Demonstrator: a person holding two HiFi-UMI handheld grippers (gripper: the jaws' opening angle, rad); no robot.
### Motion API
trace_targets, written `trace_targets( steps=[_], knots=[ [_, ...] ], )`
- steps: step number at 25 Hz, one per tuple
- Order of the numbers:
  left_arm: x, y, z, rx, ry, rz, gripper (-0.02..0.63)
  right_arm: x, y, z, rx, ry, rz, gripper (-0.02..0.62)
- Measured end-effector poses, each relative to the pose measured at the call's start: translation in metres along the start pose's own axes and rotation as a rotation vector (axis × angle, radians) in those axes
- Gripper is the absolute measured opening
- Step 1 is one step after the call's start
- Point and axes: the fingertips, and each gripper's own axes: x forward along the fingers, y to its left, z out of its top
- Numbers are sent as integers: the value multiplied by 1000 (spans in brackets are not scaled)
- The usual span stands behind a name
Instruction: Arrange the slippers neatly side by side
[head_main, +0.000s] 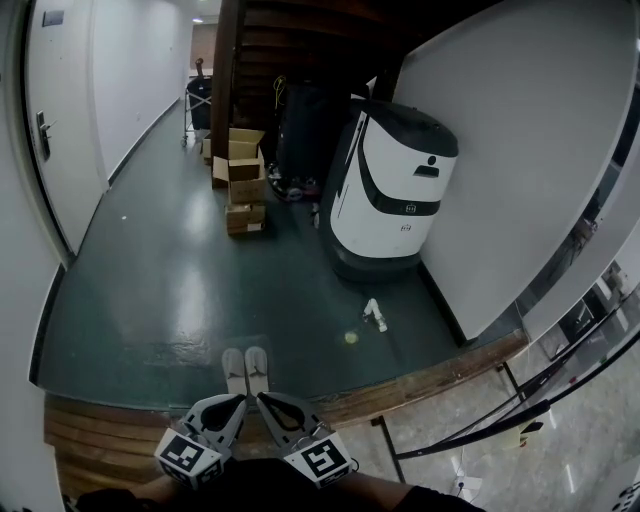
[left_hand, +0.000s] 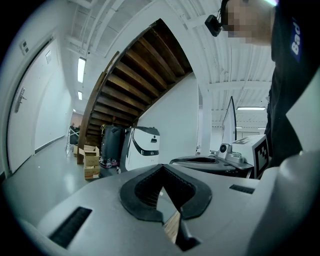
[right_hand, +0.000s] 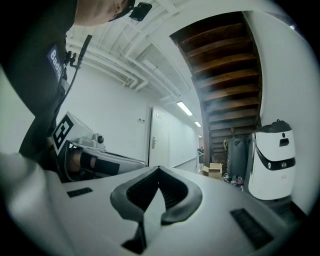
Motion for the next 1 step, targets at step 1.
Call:
trace_targets(
  steps=[1],
  knots=[
    [-1, 1, -1, 6, -1, 2, -9, 0, 0, -2, -2, 6, -1, 0]
  ],
)
